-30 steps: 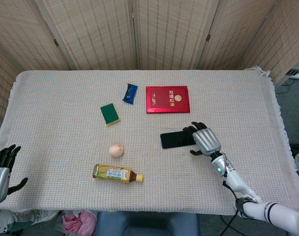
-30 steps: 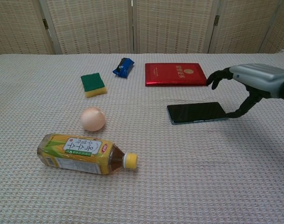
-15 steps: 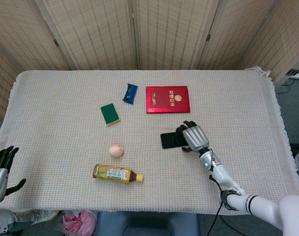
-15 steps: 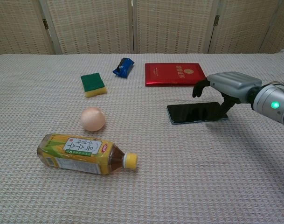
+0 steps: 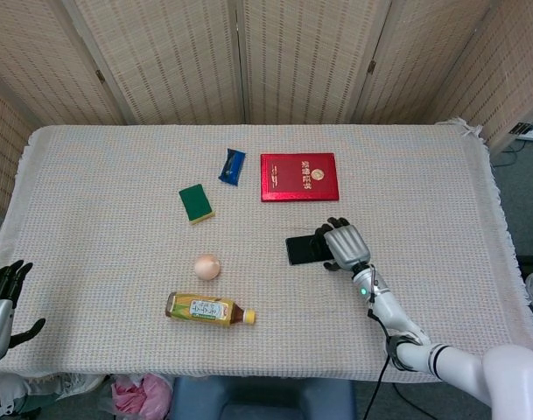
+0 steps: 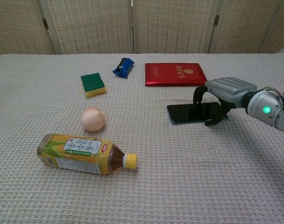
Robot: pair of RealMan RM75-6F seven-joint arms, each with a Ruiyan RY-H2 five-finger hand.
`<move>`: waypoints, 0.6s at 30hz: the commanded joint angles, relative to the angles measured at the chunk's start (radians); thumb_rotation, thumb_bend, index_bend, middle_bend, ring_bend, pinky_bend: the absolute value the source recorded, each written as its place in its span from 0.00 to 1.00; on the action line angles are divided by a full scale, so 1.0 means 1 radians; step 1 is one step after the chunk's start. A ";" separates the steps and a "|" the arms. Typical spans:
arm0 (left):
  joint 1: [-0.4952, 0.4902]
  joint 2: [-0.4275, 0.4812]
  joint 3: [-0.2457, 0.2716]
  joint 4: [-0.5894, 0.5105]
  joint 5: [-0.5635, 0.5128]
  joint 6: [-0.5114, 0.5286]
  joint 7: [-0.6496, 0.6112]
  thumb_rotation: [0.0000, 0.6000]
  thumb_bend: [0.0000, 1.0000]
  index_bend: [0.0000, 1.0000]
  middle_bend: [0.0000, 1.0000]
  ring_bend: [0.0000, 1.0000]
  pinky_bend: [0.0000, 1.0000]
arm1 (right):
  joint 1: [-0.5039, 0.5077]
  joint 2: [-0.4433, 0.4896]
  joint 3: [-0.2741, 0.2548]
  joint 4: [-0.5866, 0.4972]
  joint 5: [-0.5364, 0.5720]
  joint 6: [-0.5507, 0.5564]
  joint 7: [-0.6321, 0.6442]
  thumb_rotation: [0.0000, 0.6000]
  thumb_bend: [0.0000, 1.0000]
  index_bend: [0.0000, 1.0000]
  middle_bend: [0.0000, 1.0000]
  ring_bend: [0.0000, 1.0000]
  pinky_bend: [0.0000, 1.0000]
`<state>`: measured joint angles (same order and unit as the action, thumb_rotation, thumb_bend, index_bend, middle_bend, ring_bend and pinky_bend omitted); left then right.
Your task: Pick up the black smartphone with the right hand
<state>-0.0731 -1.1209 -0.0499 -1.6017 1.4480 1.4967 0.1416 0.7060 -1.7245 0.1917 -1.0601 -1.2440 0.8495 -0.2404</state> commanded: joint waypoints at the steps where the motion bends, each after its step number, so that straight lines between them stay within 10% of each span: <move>1: 0.000 -0.001 0.000 0.001 0.000 0.000 0.000 1.00 0.20 0.11 0.09 0.11 0.18 | 0.003 -0.004 -0.002 0.008 0.006 -0.005 -0.003 1.00 0.10 0.36 0.33 0.18 0.22; 11: 0.002 -0.003 -0.002 0.007 -0.001 0.001 -0.003 1.00 0.20 0.11 0.09 0.11 0.18 | 0.020 -0.013 -0.006 0.022 0.021 -0.022 -0.012 1.00 0.12 0.39 0.35 0.20 0.23; 18: 0.002 -0.004 -0.002 0.011 -0.003 0.001 -0.006 1.00 0.20 0.11 0.09 0.11 0.18 | 0.032 -0.016 -0.003 0.028 0.034 -0.034 -0.016 1.00 0.31 0.40 0.36 0.22 0.24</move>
<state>-0.0706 -1.1250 -0.0523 -1.5907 1.4451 1.4973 0.1360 0.7379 -1.7405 0.1889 -1.0325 -1.2098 0.8152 -0.2559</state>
